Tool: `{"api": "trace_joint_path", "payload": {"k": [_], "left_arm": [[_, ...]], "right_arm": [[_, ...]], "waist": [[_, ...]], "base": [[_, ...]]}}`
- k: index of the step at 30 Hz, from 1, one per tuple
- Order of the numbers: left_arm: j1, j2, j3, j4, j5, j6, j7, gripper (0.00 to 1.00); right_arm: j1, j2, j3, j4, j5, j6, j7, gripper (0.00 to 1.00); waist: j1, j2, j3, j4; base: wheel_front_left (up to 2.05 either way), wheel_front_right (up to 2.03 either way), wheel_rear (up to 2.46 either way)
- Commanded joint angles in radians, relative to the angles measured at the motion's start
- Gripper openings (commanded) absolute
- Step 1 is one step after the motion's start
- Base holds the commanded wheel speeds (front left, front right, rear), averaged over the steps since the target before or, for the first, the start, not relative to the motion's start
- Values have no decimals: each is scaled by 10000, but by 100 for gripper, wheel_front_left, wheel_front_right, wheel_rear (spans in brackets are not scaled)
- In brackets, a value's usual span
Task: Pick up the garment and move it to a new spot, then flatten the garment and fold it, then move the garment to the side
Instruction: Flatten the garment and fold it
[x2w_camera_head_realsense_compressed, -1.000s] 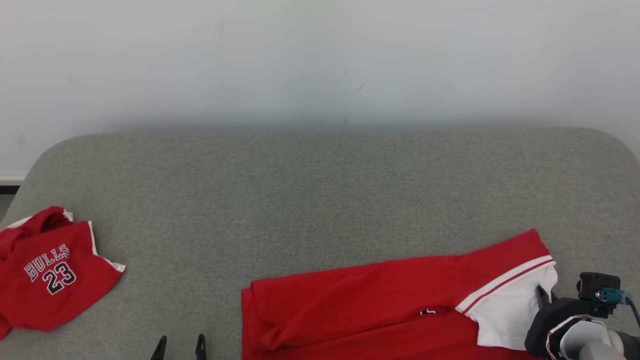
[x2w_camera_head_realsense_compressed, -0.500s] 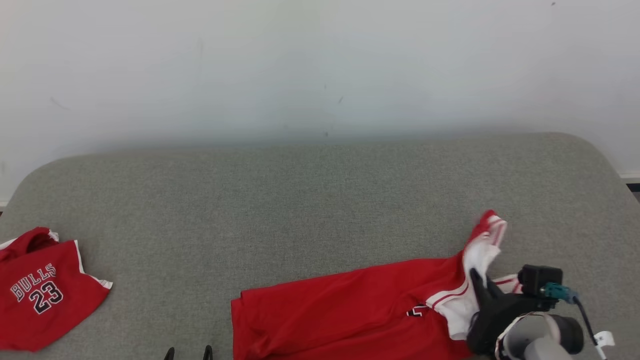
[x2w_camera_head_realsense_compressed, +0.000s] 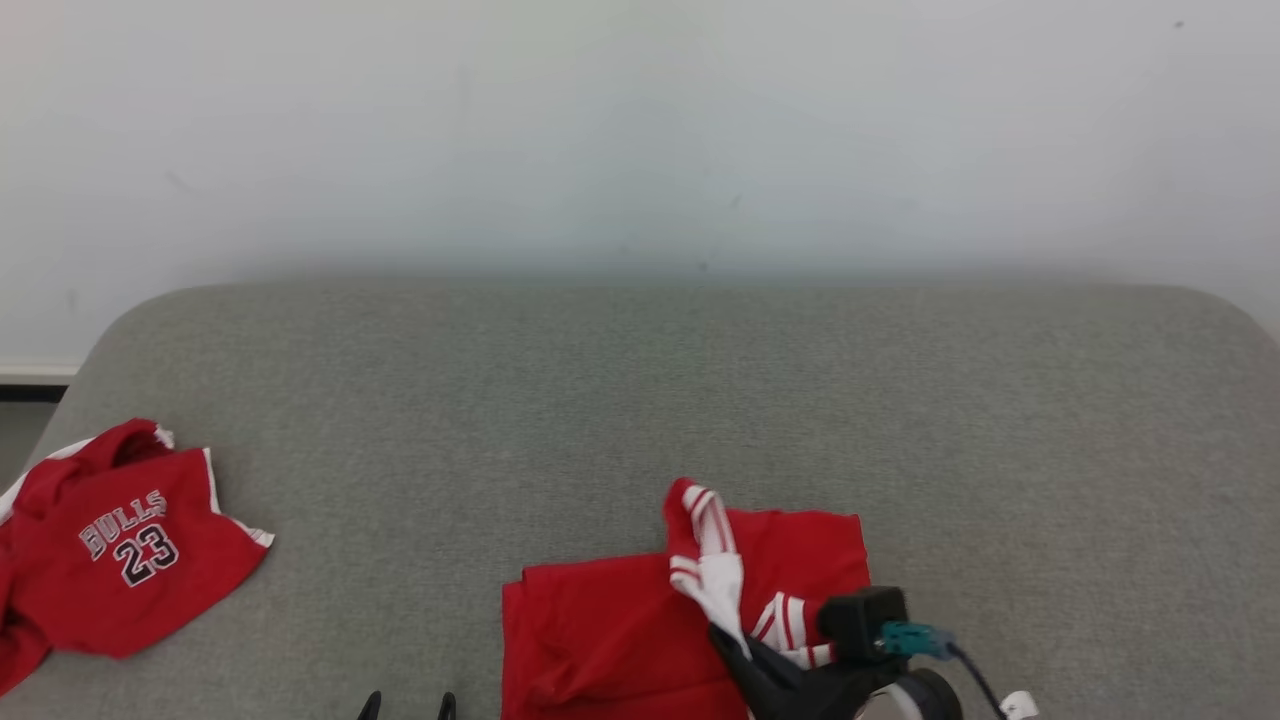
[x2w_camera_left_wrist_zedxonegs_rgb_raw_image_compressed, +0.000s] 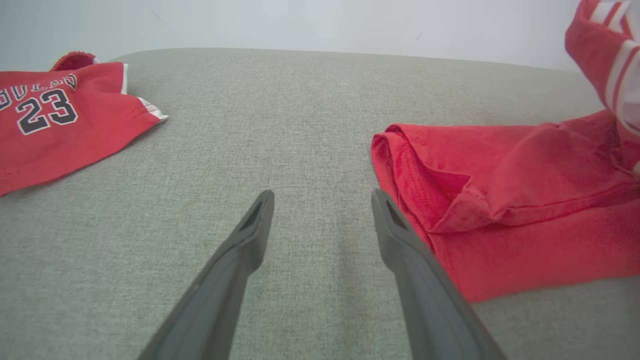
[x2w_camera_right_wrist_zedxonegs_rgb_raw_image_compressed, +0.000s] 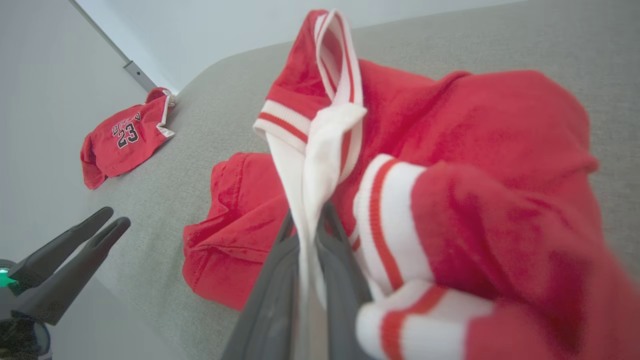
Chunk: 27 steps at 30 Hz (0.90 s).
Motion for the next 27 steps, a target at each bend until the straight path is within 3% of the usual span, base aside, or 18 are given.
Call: {"api": "trace_joint_path", "payload": {"k": [1,14,15,16,17,27], "left_arm": [[-91,-21,-60,27,72,-44,-31,100],[-152,-23,-176,180,256,-165,-31,100],[-151,-24,-169,183,263,-165,-31,100],[-149,-24,-163,186,270,-162,-31,100],[-146,-25,-156,188,271,-154,-31,100],[-114,-29,27,128,263,31,-31,100]], "right_arm": [[-36,124,325,63,107,-26,-13,0],[-1153,271,2121,1822,1172,-26,-1021,0],[-1250,270,2177,1965,1277,-26,-1166,35],[-1351,270,2185,2071,1400,-26,-1381,88],[-1432,271,2226,2177,1503,-26,-1564,100],[-2027,267,1957,3238,1529,-26,-3149,100]], "waist": [[1,0,65,349],[1,0,142,1326],[1,0,139,1344],[1,0,135,1356],[1,0,130,1359],[1,0,13,1000]], "base": [[0,0,0],[0,0,0],[0,0,0],[0,0,0],[0,0,0],[0,0,0]]}}
